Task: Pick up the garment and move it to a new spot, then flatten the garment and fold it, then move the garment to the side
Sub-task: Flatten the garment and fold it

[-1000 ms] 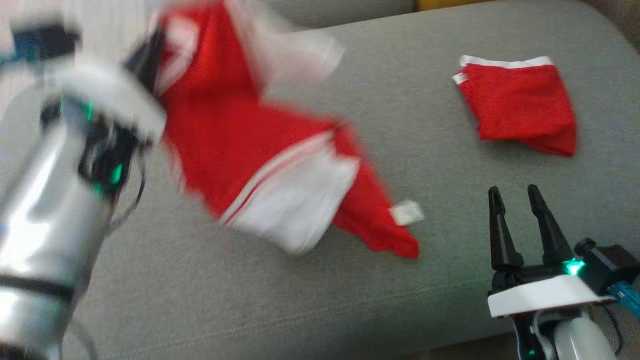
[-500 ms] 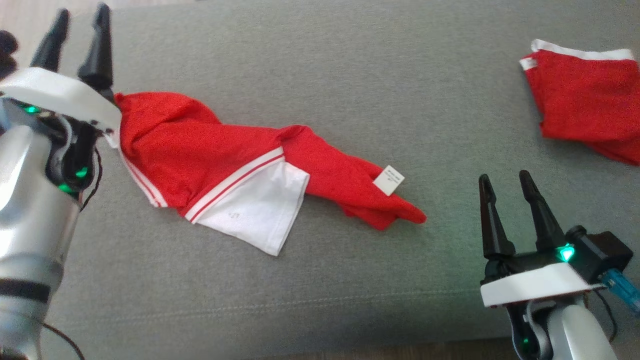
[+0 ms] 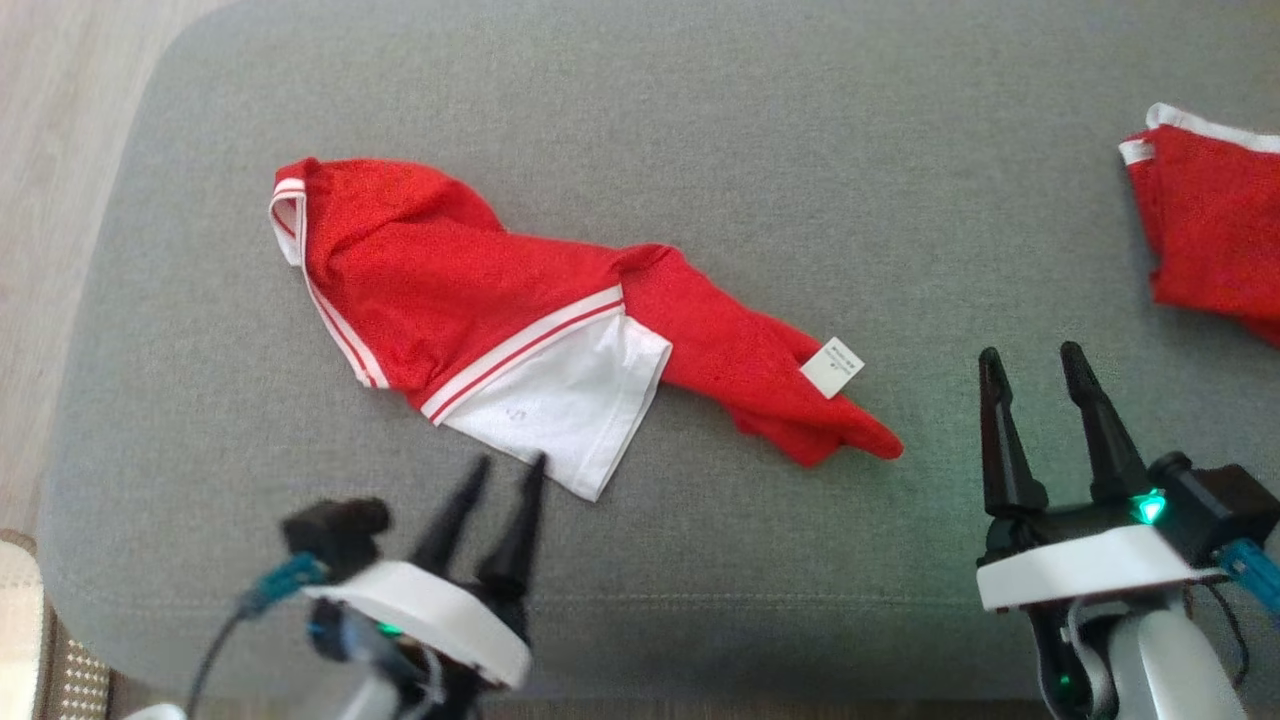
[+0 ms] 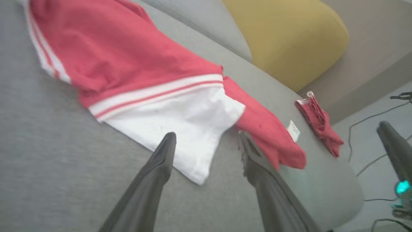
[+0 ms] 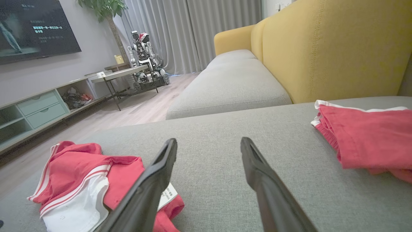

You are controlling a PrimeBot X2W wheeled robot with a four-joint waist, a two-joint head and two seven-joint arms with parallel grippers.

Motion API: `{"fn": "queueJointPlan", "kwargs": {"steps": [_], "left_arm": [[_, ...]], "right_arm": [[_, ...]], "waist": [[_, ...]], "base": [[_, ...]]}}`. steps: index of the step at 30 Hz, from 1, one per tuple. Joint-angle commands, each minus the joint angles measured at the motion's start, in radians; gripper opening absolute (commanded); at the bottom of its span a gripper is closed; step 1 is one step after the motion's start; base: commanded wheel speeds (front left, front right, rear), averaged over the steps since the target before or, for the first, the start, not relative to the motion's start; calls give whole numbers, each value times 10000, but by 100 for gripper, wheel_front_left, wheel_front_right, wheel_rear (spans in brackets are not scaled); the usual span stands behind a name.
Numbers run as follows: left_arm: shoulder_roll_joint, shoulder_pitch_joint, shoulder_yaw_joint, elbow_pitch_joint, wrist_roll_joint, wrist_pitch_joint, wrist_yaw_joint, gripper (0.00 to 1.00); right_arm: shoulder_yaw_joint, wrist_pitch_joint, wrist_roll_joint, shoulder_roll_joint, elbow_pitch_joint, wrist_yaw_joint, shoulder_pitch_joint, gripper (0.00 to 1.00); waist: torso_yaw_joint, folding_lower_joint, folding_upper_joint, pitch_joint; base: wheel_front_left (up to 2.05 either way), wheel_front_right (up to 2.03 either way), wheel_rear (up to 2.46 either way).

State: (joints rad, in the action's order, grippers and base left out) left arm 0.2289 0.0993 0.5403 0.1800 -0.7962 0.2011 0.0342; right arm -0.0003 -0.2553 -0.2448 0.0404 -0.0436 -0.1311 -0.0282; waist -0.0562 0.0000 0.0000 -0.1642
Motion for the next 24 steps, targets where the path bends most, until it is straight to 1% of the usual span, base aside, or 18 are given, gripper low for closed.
{"fn": "queueJointPlan", "kwargs": {"steps": [1,4,6,8,10,12,16,21,24], "left_arm": [[-45,286,-131,-470,-162,-217,-78,100],[-217,225,337,-389,-272,-632,-338,100],[-370,350,565,-106,-569,-1009,-697,100],[-487,554,732,286,-834,-1387,-960,100],[-586,724,904,654,-1061,-1772,-1128,100],[-605,897,1030,984,-1116,-2013,-1206,100],[-634,1151,932,1462,-1020,-1869,-1097,100],[-653,1509,854,2387,-610,-1671,-469,100],[-724,1721,873,2813,-452,-1561,-310,100]], "right_arm": [[150,-65,92,98,333,4,-212,100],[126,-65,168,98,355,4,-296,100],[142,-65,216,98,343,4,-356,100],[166,-65,239,98,334,4,-417,100],[193,-65,241,98,353,4,-474,100],[186,-65,260,98,386,4,-519,100],[135,-65,281,98,422,4,-540,100],[142,-65,274,98,467,4,-519,100],[137,-65,284,98,494,4,-519,100]], "waist": [[-110,0,0,-118],[-189,0,0,-256],[-186,0,0,-320],[-138,0,0,-377],[-52,0,0,-434],[23,0,0,-496],[129,0,0,-547],[272,0,0,-592],[301,0,0,-636]], "base": [[0,0,0],[0,0,0],[0,0,0],[0,0,0],[0,0,0],[0,0,0],[0,0,0],[0,0,0],[0,0,0]]}}
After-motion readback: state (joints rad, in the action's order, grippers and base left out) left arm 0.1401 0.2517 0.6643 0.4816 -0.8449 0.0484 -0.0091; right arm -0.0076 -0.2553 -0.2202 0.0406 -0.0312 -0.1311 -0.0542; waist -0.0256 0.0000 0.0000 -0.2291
